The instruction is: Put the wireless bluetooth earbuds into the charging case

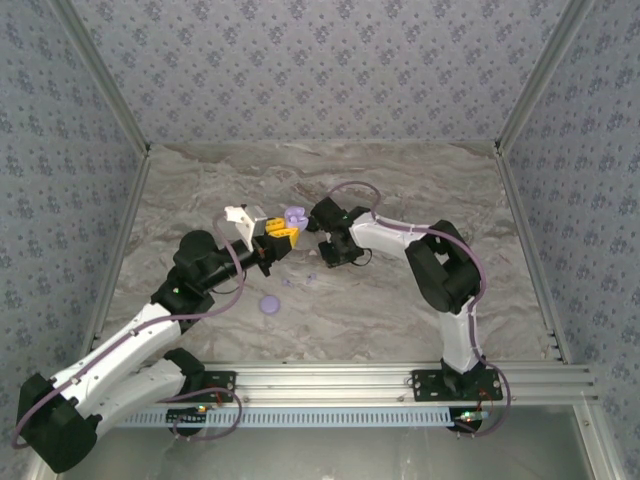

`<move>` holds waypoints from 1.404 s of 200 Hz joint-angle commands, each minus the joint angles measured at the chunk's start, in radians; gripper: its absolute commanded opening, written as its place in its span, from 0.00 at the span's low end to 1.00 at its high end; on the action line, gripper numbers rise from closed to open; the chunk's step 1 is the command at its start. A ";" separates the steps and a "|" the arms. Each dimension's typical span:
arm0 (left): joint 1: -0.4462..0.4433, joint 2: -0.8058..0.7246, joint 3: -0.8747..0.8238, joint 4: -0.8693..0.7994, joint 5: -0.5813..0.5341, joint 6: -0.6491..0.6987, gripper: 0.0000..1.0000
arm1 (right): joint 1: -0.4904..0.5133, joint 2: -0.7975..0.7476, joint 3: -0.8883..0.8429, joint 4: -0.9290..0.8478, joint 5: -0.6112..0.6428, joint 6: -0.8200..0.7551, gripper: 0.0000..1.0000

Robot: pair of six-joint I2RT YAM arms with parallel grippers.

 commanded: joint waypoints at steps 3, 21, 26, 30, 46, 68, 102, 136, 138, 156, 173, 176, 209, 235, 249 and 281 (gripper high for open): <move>-0.006 -0.007 0.035 0.015 0.009 0.011 0.00 | 0.004 0.015 0.016 -0.017 -0.036 0.013 0.26; -0.006 -0.005 0.037 0.016 0.011 0.011 0.00 | 0.004 -0.014 0.007 -0.009 -0.030 0.007 0.24; -0.005 -0.004 0.038 0.018 0.012 0.010 0.00 | 0.004 -0.029 0.002 -0.006 -0.029 0.004 0.24; -0.006 -0.004 0.038 0.019 0.012 0.008 0.00 | 0.004 -0.042 -0.004 -0.006 -0.024 0.003 0.24; -0.006 0.001 0.034 0.038 0.015 -0.002 0.00 | 0.000 -0.117 -0.025 0.024 -0.008 -0.002 0.24; -0.005 0.015 0.022 0.088 0.018 -0.026 0.00 | -0.016 -0.261 -0.054 0.040 0.005 0.004 0.24; -0.005 0.070 0.018 0.192 0.030 -0.051 0.00 | -0.053 -0.528 -0.091 0.094 -0.012 0.038 0.24; -0.008 0.135 0.044 0.257 0.073 -0.059 0.00 | -0.061 -0.750 -0.113 0.160 -0.024 0.068 0.24; -0.008 0.139 0.046 0.258 0.075 -0.060 0.00 | -0.062 -0.760 -0.113 0.163 -0.026 0.071 0.24; -0.011 0.170 0.063 0.272 0.088 -0.056 0.00 | -0.058 -0.830 -0.119 0.196 -0.042 0.098 0.24; -0.017 0.196 0.074 0.290 0.098 -0.053 0.00 | -0.045 -0.877 -0.131 0.233 -0.053 0.126 0.24; -0.018 0.201 0.077 0.293 0.099 -0.053 0.00 | -0.041 -0.883 -0.134 0.240 -0.052 0.130 0.24; -0.032 0.246 0.098 0.327 0.114 -0.055 0.00 | 0.010 -0.907 -0.154 0.301 -0.028 0.159 0.23; -0.043 0.270 0.111 0.331 0.119 -0.055 0.00 | 0.045 -0.900 -0.169 0.340 0.003 0.168 0.23; -0.048 0.277 0.117 0.332 0.118 -0.055 0.00 | 0.051 -0.893 -0.173 0.356 0.007 0.175 0.23; -0.052 0.286 0.127 0.331 0.121 -0.058 0.00 | 0.061 -0.867 -0.173 0.358 0.005 0.180 0.23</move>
